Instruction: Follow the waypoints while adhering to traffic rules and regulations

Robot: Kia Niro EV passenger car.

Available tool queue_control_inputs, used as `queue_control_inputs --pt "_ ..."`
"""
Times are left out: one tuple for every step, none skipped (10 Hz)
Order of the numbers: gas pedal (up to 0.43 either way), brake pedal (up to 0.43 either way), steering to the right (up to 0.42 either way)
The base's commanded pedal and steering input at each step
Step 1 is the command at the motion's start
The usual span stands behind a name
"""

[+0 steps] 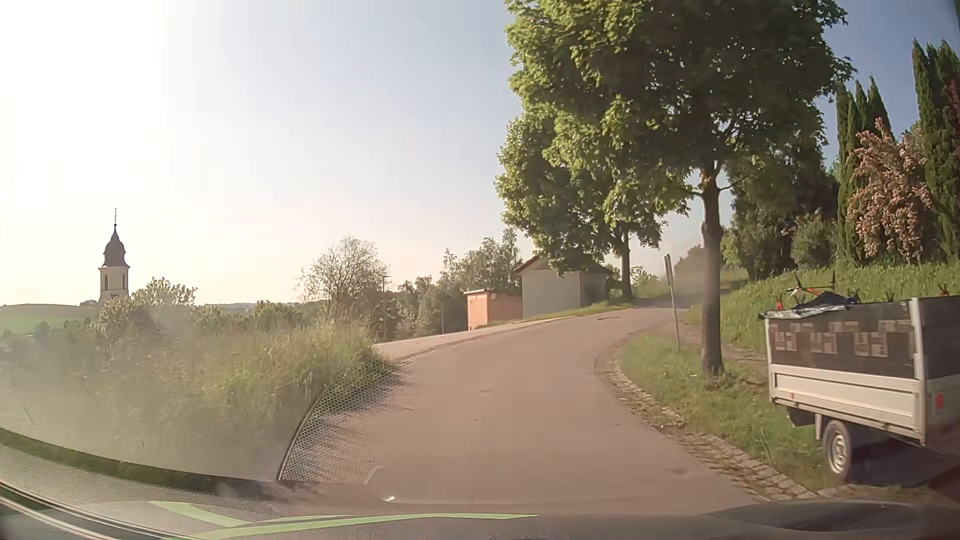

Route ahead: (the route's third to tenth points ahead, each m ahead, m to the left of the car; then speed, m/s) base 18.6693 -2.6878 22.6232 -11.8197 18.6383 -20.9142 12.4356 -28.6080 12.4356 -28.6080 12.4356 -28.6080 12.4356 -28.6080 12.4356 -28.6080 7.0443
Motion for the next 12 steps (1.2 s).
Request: queue_control_inputs --pt "0.000 0.000 0.000" --pt "0.000 0.000 0.000" --pt "0.000 0.000 0.000" --pt "0.000 0.000 0.000" --pt "0.000 0.000 0.008" --pt "0.000 0.000 0.016" --pt "0.000 0.000 0.030" --pt "0.000 0.000 0.044" --pt "0.000 0.000 0.057" --pt "0.000 0.000 0.073" --pt "0.000 0.000 0.090" --pt "0.000 0.000 0.111"
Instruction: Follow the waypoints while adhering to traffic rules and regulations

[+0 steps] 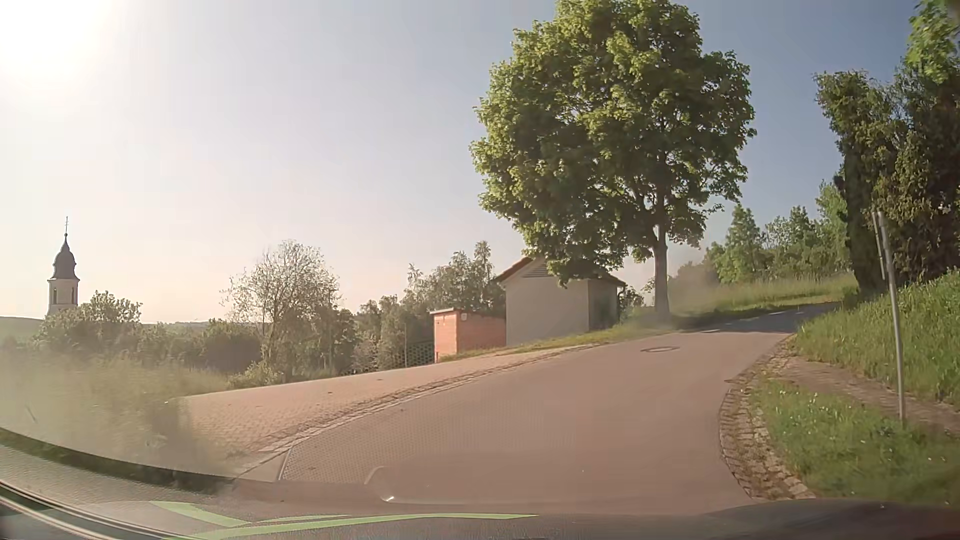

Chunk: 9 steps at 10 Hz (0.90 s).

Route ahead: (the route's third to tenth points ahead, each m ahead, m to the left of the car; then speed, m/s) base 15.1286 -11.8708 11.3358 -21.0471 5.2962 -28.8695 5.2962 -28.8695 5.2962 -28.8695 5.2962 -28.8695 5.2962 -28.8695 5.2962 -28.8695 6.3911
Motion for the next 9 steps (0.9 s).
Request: queue_control_inputs --pt "0.000 0.000 0.134" --pt "0.000 0.000 0.156" --pt "0.000 0.000 0.171" --pt "0.000 0.000 0.191" --pt "0.020 0.000 0.208" --pt "0.028 0.000 0.228" --pt "0.039 0.000 0.243" --pt "0.087 0.000 0.251" --pt "0.098 0.000 0.255"
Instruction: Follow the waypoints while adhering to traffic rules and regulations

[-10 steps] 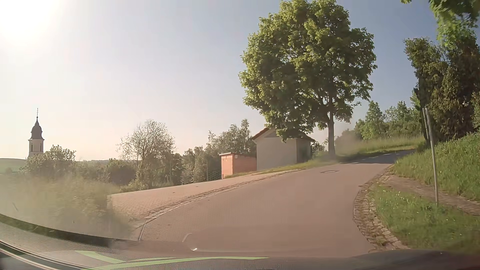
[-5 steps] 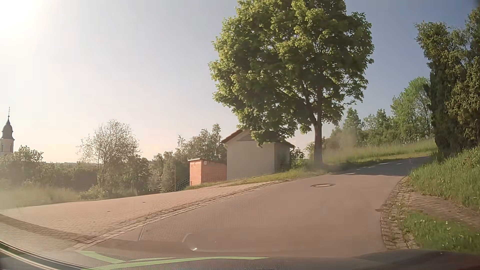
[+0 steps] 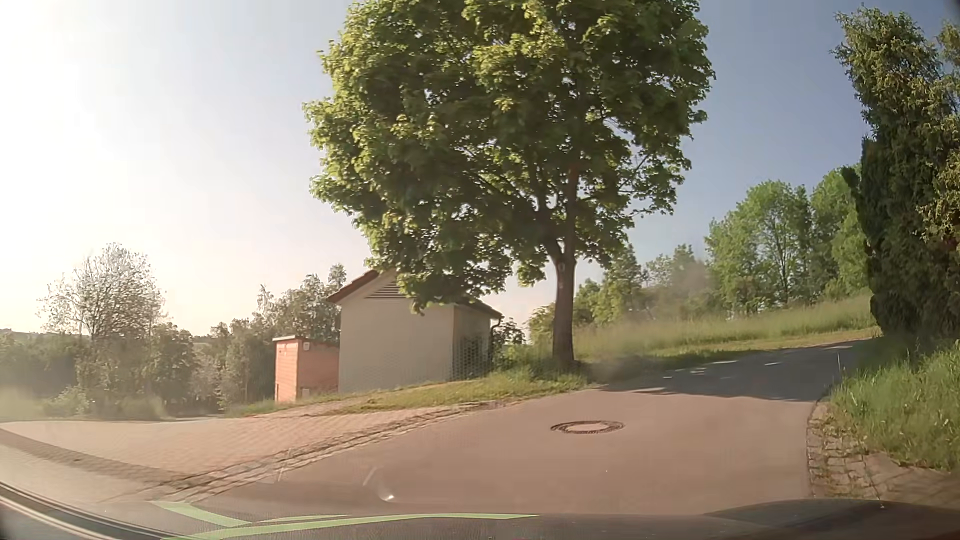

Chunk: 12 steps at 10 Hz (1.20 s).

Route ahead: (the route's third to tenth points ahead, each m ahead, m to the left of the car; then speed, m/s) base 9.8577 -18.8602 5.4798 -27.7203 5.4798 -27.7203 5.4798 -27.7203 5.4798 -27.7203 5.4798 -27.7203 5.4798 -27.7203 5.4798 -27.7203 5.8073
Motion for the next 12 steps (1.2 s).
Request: queue_control_inputs --pt "0.098 0.000 0.261" --pt "0.098 0.000 0.264" --pt "0.098 0.000 0.265" --pt "0.110 0.000 0.268" --pt "0.138 0.000 0.276" --pt "0.138 0.000 0.291" --pt "0.138 0.000 0.301" --pt "0.138 0.000 0.306" --pt "0.138 0.000 0.316" --pt "0.138 0.000 0.330" --pt "0.138 0.000 0.339" --pt "0.189 0.000 0.341"
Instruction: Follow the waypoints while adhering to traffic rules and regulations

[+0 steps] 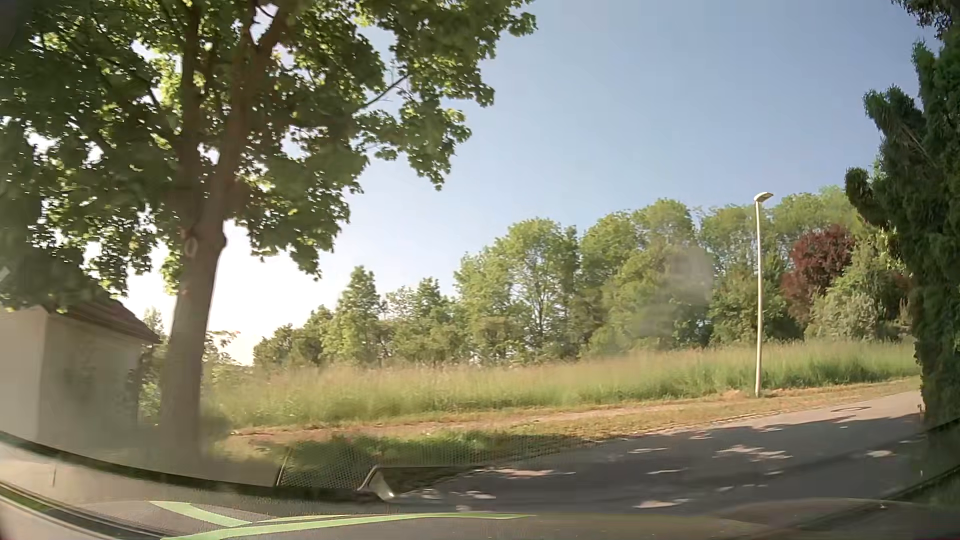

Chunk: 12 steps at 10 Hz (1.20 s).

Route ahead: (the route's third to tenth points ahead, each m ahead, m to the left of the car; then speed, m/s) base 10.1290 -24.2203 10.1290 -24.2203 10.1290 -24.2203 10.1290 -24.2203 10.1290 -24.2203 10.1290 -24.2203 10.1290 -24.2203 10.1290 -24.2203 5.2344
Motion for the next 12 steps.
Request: queue_control_inputs --pt "0.209 0.000 0.340" --pt "0.209 0.000 0.341" --pt "0.209 0.000 0.343" --pt "0.209 0.000 0.347" --pt "0.209 0.000 0.353" --pt "0.209 0.000 0.359" --pt "0.209 0.000 0.367" --pt "0.209 0.000 0.376" --pt "0.209 0.000 0.385" --pt "0.209 0.000 0.395" --pt "0.209 0.000 0.396" --pt "0.209 0.000 0.396"
